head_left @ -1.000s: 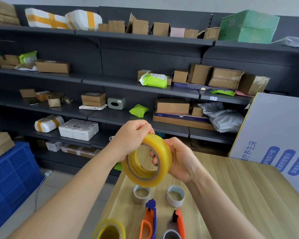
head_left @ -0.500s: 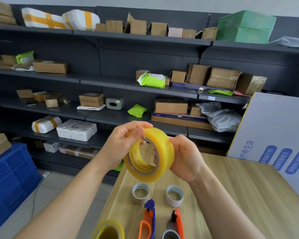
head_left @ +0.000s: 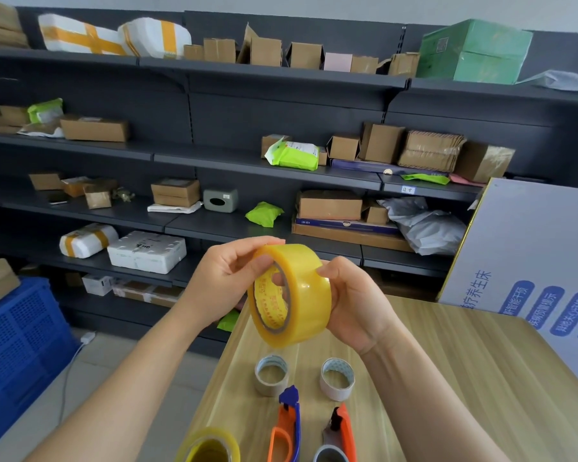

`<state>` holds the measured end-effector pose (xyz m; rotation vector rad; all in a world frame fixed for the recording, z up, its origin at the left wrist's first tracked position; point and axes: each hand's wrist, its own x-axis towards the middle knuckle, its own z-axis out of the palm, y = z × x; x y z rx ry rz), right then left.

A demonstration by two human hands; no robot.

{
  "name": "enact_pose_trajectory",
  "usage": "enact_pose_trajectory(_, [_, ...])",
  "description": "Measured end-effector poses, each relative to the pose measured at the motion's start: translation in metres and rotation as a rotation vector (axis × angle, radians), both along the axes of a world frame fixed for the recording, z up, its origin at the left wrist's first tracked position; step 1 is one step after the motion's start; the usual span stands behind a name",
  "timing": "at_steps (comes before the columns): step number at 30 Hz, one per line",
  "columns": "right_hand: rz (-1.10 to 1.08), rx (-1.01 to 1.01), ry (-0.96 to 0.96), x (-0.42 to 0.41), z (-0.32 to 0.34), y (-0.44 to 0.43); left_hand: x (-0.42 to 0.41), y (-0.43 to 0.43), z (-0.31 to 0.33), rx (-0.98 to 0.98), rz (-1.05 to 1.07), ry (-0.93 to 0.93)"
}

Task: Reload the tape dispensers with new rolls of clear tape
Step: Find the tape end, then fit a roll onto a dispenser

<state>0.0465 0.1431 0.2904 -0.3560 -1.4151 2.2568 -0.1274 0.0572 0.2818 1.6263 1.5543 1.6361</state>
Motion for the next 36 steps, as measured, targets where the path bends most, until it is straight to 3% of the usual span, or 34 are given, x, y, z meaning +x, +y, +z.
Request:
enact_pose_trajectory(6, [0.042,-0.066,0.010,0.000,0.001,-0.003,-0.001,0.005,0.000,-0.025,0.089,-0.046])
enact_pose_trajectory(16, [0.041,0.025,0.069,-0.001,0.009,-0.007,0.005,0.015,-0.013,-0.117,0.050,-0.348])
enact_pose_trajectory(20, [0.021,0.040,0.058,0.000,0.011,-0.006,0.008,0.016,-0.012,-0.057,-0.010,-0.202])
enact_pose_trajectory(25, [0.015,0.045,0.011,-0.002,0.015,-0.006,0.014,0.014,-0.002,0.167,0.125,0.385])
enact_pose_trajectory(30, [0.010,0.002,0.028,0.001,0.013,-0.009,0.013,0.013,0.002,0.125,0.281,0.477])
enact_pose_trajectory(36, [-0.036,0.086,0.019,0.004,0.009,-0.015,0.017,0.013,-0.006,0.062,0.332,0.402])
